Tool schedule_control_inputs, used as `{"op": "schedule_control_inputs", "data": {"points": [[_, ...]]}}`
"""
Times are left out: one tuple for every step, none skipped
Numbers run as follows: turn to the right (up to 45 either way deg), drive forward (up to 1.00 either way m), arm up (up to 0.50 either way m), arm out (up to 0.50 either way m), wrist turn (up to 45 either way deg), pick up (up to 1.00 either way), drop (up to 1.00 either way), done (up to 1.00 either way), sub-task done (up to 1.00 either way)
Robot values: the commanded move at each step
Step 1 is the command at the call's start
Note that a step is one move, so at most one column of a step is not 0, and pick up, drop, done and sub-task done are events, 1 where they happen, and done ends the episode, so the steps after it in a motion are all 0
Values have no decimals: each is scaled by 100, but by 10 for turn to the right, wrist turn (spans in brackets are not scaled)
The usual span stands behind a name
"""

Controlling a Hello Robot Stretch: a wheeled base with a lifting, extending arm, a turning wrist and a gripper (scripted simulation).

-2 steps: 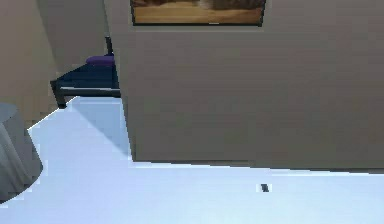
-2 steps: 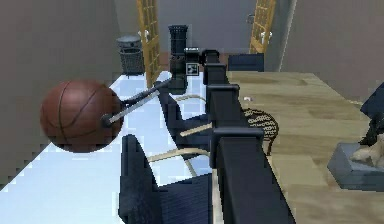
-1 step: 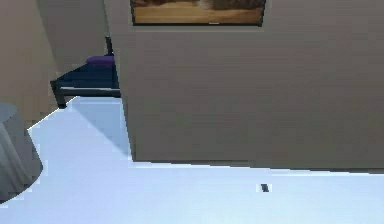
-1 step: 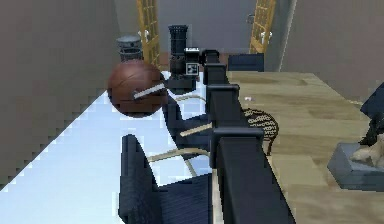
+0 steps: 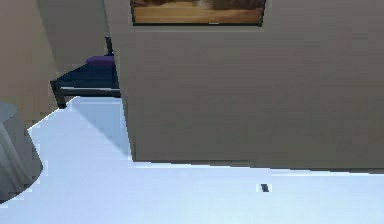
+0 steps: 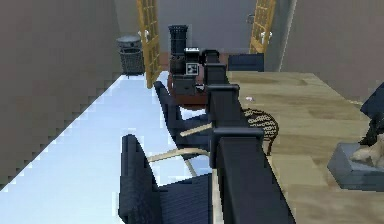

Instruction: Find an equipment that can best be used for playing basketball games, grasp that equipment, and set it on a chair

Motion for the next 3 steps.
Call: {"op": "schedule_control_inputs", "data": {"points": [[0, 0, -36, 0, 0, 0, 0, 0, 0], [0, 0, -50, 0, 0, 0, 0, 0, 0], [0, 0, 0, 0, 0, 0, 100, 0, 0]]}}
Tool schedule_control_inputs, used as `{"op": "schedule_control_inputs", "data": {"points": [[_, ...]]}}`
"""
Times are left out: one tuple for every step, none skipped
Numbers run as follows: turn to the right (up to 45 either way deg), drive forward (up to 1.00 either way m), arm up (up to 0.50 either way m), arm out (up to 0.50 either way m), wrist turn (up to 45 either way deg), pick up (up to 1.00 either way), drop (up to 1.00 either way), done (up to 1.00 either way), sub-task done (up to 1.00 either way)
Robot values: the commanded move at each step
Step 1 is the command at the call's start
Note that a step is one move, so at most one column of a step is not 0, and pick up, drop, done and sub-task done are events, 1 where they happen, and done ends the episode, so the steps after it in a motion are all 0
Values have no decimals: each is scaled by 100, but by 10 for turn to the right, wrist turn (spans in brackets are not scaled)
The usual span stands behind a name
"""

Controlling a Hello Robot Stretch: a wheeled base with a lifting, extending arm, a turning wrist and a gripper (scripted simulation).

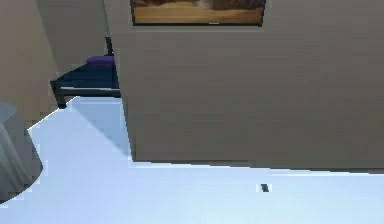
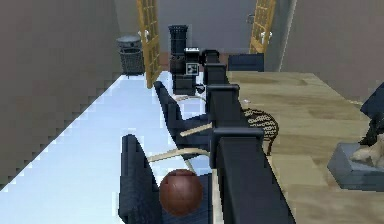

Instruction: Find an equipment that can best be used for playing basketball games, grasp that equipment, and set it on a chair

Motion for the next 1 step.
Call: {"op": "schedule_control_inputs", "data": {"points": [[0, 0, 0, -10, 0, 0, 0, 0, 0]]}}
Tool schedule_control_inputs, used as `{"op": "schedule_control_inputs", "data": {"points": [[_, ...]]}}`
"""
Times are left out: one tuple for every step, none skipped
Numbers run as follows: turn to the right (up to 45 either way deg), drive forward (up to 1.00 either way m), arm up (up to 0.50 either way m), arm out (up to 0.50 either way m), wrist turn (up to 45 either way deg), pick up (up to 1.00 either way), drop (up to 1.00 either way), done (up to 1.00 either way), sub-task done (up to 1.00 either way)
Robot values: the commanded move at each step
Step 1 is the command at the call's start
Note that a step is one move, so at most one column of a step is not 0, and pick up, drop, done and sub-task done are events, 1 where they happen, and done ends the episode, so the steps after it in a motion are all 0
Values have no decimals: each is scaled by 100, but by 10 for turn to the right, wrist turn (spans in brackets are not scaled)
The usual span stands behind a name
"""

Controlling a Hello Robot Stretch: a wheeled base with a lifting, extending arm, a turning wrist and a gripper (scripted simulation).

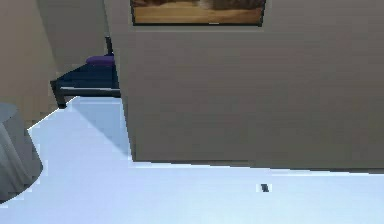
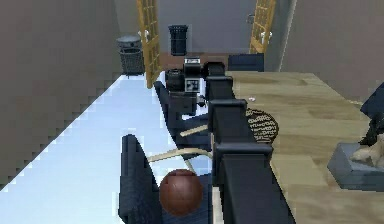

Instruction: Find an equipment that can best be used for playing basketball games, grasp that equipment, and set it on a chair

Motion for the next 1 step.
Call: {"op": "schedule_control_inputs", "data": {"points": [[0, 0, 0, 0, 0, 0, 0, 100, 0]]}}
